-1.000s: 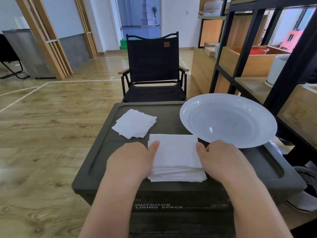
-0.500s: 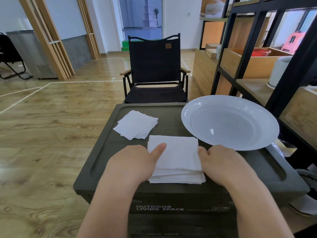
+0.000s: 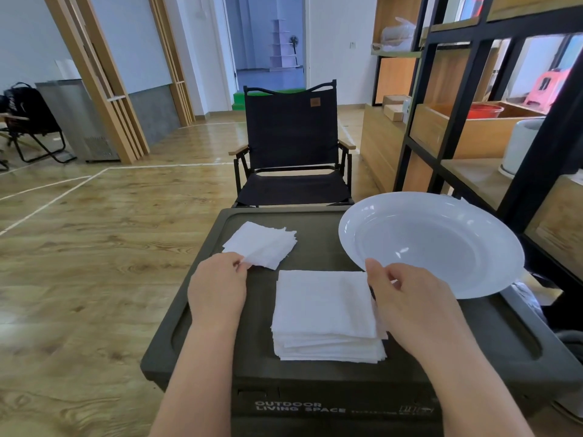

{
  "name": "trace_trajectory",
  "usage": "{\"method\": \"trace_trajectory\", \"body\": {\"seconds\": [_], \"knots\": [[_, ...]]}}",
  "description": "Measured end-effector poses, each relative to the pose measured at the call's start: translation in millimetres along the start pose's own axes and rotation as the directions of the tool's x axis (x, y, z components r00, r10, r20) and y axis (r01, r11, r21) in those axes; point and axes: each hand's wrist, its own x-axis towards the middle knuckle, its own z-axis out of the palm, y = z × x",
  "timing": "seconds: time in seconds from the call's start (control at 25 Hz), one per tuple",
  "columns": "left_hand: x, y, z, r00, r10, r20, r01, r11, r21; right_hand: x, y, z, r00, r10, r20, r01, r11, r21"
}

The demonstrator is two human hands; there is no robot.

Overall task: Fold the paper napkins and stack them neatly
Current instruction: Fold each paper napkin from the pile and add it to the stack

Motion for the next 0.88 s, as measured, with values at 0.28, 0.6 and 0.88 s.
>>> {"method": "trace_trajectory", "body": {"seconds": [0.28, 0.6, 0.88], "knots": [[-15.7, 7.7, -44.9, 0.944, 0.301, -0.133, -0.319, 0.936, -0.149, -6.7, -15.9, -10.0, 0.986, -0.119, -0.120, 0.148, 0.951, 0.273], [-46.3, 54.9, -104.8, 0.846, 0.527, 0.079, -0.248, 0.521, -0.817, -14.6, -26.1, -16.0, 0.940, -0.248, 0.236, 0.005, 0.698, 0.716], [-41.4, 55.0, -72.9, 0.897, 0.166, 0.410, 0.162, 0.739, -0.654, -7.5, -19.3, -8.4, 0.982, -0.031, 0.188, -0.066, 0.869, 0.491]]}}
